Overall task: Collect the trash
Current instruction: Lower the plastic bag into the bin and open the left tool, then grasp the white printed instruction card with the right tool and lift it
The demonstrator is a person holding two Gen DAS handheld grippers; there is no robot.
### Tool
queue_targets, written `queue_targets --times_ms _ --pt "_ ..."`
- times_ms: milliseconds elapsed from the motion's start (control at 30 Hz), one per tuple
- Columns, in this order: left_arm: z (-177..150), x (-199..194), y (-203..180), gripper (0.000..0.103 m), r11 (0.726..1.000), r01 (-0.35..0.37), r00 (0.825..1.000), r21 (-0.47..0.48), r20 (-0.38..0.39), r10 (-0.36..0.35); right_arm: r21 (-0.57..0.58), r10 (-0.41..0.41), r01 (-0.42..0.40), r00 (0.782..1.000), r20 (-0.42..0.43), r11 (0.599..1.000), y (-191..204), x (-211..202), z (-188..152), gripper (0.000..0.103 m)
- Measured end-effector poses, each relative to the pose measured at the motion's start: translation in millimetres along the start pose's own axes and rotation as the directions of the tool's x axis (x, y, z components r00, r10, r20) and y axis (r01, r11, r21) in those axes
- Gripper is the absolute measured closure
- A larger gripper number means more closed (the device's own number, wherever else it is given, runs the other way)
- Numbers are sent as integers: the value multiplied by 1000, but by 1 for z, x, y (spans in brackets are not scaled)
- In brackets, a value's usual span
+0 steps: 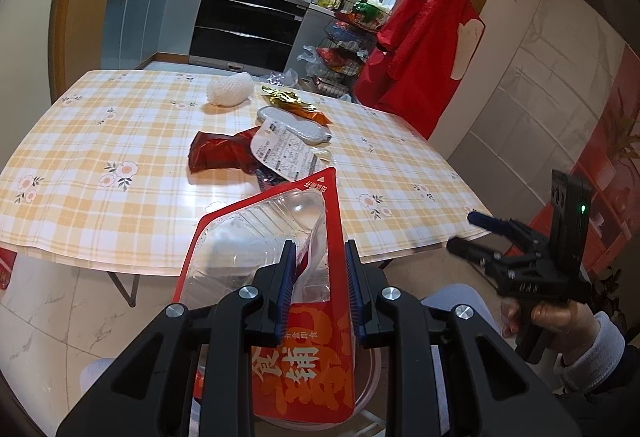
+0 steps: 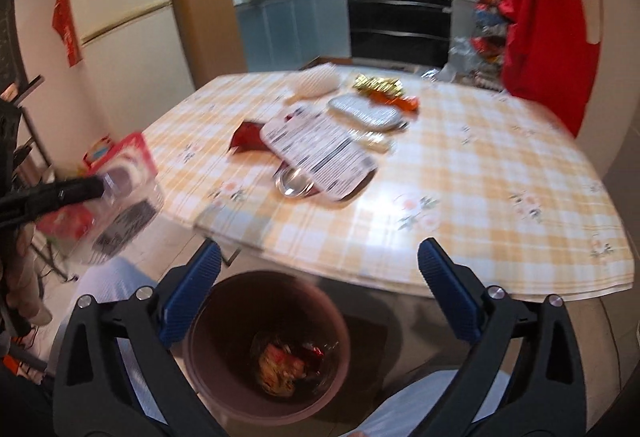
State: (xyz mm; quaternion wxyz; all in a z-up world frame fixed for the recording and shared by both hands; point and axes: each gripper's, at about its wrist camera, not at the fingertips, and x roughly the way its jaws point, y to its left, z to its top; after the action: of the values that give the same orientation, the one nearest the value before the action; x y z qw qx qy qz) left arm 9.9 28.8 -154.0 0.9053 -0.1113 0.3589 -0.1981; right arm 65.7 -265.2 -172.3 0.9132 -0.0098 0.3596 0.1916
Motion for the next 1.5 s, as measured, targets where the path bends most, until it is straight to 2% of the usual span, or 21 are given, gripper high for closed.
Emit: queue_targets --times_ms 133,433,467,500,533,567,633,767,900,1133,1500 --pt "1 4 -6 79 1000 12 1000 13 -13 -12 23 -35 34 999 31 999 -13 -9 5 6" --pt "-1 18 -23 77 997 64 997 50 -48 -62 69 -70 67 997 35 995 -33 -11 4 6" --pt "-2 20 -24 70 996 74 996 55 -54 -71 71 -71 69 997 34 995 -33 -11 4 6" --pt "-2 22 -26 57 995 81 995 56 -59 -78 73 -73 70 997 33 995 -34 -10 4 6" --pt "-2 22 -27 51 995 83 995 57 -58 -80 76 -74 71 997 32 995 -35 -10 3 6" --pt "-3 22 -27 45 995 77 996 62 -51 -74 77 -74 72 997 31 994 -35 -10 3 6" --pt "-2 21 -28 41 996 66 997 67 -45 -64 79 -77 74 997 30 994 -36 -9 2 6" --pt "2 16 -19 25 999 17 1000 47 -16 -17 81 -82 79 996 30 994 -36 -8 2 6" --pt "9 10 -7 16 999 -42 999 22 15 42 81 -86 84 996 24 993 -37 -7 2 6" --pt "16 3 12 12 990 -139 989 -8 48 140 74 -98 96 995 23 993 -38 -5 1 6" --pt "22 3 37 12 975 -212 975 -61 57 216 72 -112 113 994 -11 991 -44 9 -4 6"
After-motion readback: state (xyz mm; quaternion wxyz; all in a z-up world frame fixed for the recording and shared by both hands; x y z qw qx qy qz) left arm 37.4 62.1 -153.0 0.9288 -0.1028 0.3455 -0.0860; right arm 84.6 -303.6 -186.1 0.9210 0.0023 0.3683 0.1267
